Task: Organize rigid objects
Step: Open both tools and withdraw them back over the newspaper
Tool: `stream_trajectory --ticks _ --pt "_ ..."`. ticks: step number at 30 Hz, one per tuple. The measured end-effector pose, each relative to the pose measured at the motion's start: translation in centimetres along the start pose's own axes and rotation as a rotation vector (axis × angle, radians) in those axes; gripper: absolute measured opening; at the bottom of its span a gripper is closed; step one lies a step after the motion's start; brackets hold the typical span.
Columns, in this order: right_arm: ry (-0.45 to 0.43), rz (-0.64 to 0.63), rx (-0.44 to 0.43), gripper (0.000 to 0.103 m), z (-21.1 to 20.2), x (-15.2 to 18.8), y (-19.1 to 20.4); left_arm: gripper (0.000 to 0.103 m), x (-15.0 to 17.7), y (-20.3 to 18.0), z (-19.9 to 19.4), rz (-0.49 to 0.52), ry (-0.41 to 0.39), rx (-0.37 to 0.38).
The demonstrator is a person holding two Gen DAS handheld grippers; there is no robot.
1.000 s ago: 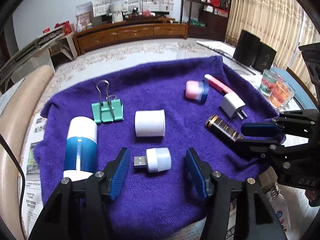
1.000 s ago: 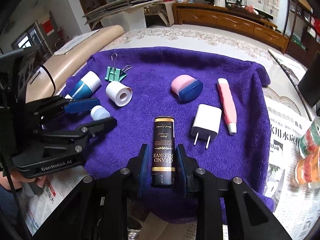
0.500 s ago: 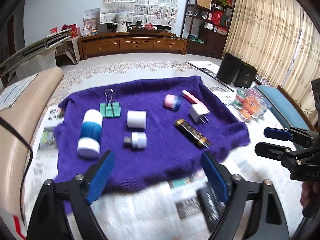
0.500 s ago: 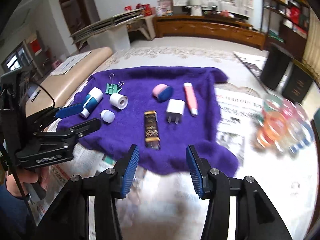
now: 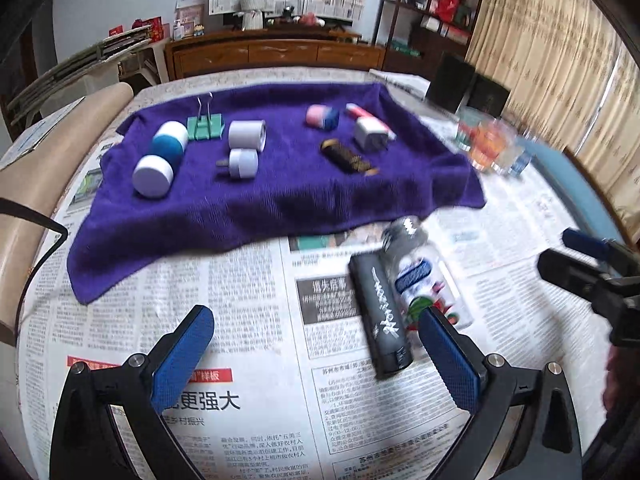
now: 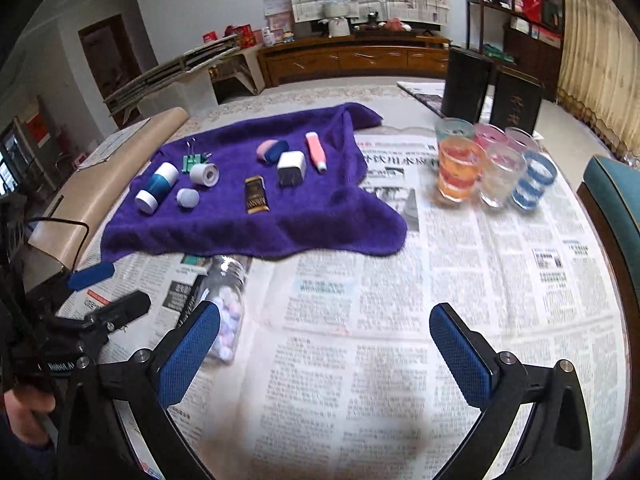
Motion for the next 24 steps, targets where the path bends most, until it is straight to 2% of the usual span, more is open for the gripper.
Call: stream_trajectory --ticks 13,19,22,24 --pt "0.029 0.018 -0.007 0.103 0.5 2.7 -2.1 0.103 -0.2 -0.8 2.6 -0.001 0.047 -0.05" --pt "0.029 0.022 -0.018 0.103 0.4 3.0 -2.6 0.103 -0.2 -1.4 3.0 0.021 0.048 -0.105" --pt "0.041 0.028 -0.012 0.103 0.6 3.3 -3.1 0.096 -0.3 -1.8 2.8 0.041 0.033 -0.091" --pt "0.043 0.034 -0.005 0.103 0.7 3.4 -3.5 0.083 -0.4 -2.1 2.5 0.054 0.015 -0.084"
Point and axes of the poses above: each gripper's, at about its wrist camera, not at the fingertips, and z roughly the way its jaws point, y to its left, x to its underside, the point moved 5 cm from there along z, roughly the way its jaws point, and after that the axes turned 1 degree about z, right-handed, at the moved point
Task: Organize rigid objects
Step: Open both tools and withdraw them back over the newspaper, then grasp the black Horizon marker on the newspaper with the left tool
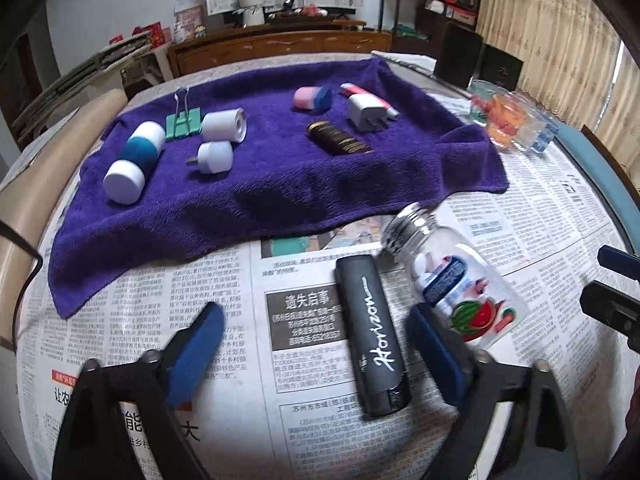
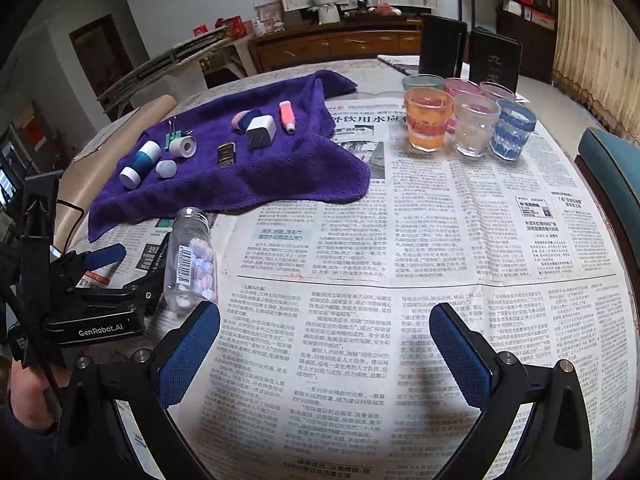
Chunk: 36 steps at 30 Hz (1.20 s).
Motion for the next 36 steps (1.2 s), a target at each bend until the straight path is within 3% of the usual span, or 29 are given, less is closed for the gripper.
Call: stream_trajectory --ticks 3,12,14,17,28,36 --pt "0.0 0.007 0.006 0.103 -0.1 0.1 -0.5 0.066 -0.1 -0.2 -0.3 0.009 -0.012 0.008" --pt "0.004 0.015 0.012 0.103 -0.1 0.1 -0.8 0.037 0.3 -0.5 -0.9 0.036 -0.023 0.046" --pt "0.007 0.012 0.013 0.103 0.0 0.1 -0.7 0.034 0.2 -0.5 -1.0 0.035 -0.024 0.057" --pt "0.01 0.006 0.012 0.103 0.0 0.2 -0.6 0.022 0.2 -0.8 -1.0 0.049 -0.017 0.057" --pt "0.016 -0.002 0.013 0.103 0.1 0.4 -0.4 0.021 0.6 -0.8 -1.5 0.032 -0.027 0.076" --pt "-0.005 -0.044 -0.026 0.103 0.1 0.1 1.2 0.021 1.0 1.7 -2.5 0.004 -0.049 0.064"
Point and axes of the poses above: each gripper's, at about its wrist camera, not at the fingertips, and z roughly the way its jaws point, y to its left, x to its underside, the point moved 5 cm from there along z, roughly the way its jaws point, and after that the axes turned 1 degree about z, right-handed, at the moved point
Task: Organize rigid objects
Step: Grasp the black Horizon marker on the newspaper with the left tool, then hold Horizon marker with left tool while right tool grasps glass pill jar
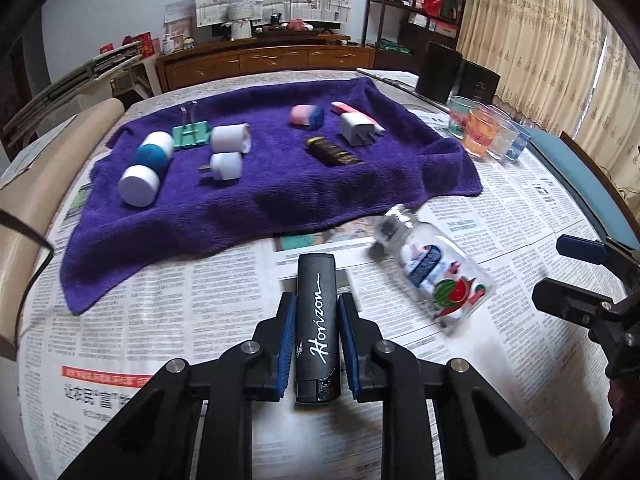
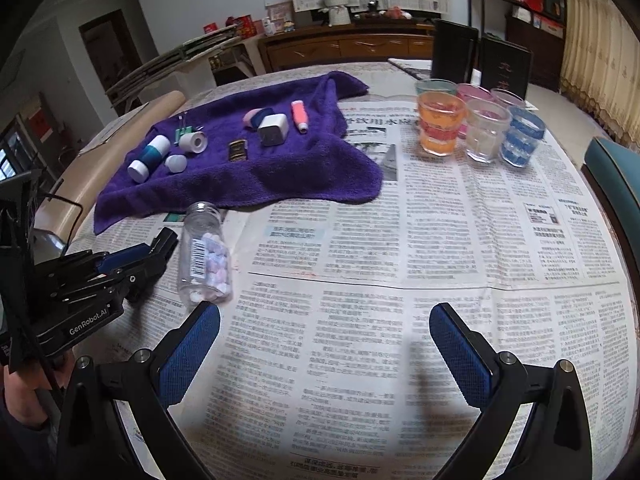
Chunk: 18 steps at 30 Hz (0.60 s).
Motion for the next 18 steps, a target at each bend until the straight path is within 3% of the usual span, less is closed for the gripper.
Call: stream_trajectory --ticks 10,14,18 --pt "0.012 -0.11 -0.068 0.102 2.1 -1.7 5.8 0.021 0.7 3.5 -0.6 -0.024 -0.006 -0.001" --pt "0.057 -0.155 -0.121 0.1 3.8 -2.0 7.3 0.021 0.9 4.0 -0.6 -0.042 -0.011 0.013" --pt "0.099 -0.202 -0.114 0.089 5.5 -2.0 8.1 0.021 1.0 4.2 -0.4 -0.05 -0.01 0.02"
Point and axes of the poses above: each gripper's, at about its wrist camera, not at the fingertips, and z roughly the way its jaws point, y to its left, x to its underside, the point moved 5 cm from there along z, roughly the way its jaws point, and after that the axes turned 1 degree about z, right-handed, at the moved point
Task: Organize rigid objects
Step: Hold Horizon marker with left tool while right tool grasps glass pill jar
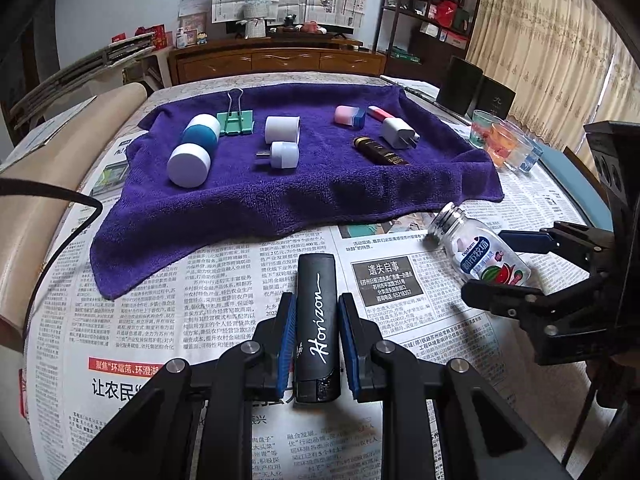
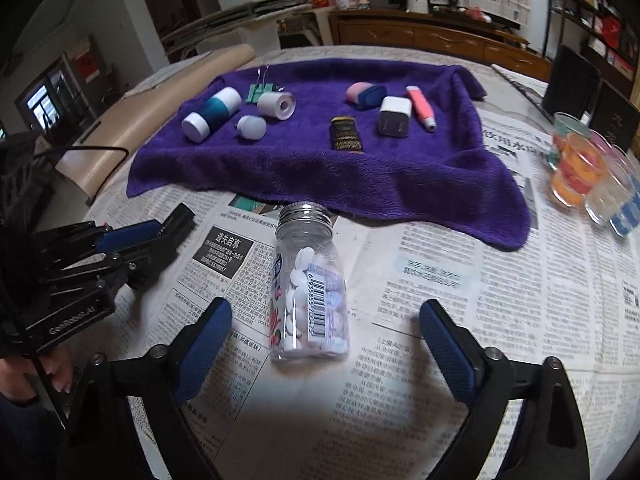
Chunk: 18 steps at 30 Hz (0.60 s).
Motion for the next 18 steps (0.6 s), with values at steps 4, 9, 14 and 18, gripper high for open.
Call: stream_trajectory --ticks 4,9,14,18 --pt "0.007 -0.04 0.018 0.084 0.7 -0.2 0.5 0.021 0.1 0.1 0.1 -0.008 -0.005 0.014" --pt "0.01 -0.103 0.086 0.079 1.0 -0.1 1.4 0.021 0.3 0.5 0.1 -0.026 -0.003 0.031" --pt "0.012 -0.115 0.094 0.069 0.9 0.0 1.6 0.021 0.4 0.9 0.1 -0.038 -0.001 0.041" --pt "0.026 -0.122 0.09 0.063 0.9 -0.2 1.8 0.021 0.4 1.1 0.0 -0.048 -0.005 0.044"
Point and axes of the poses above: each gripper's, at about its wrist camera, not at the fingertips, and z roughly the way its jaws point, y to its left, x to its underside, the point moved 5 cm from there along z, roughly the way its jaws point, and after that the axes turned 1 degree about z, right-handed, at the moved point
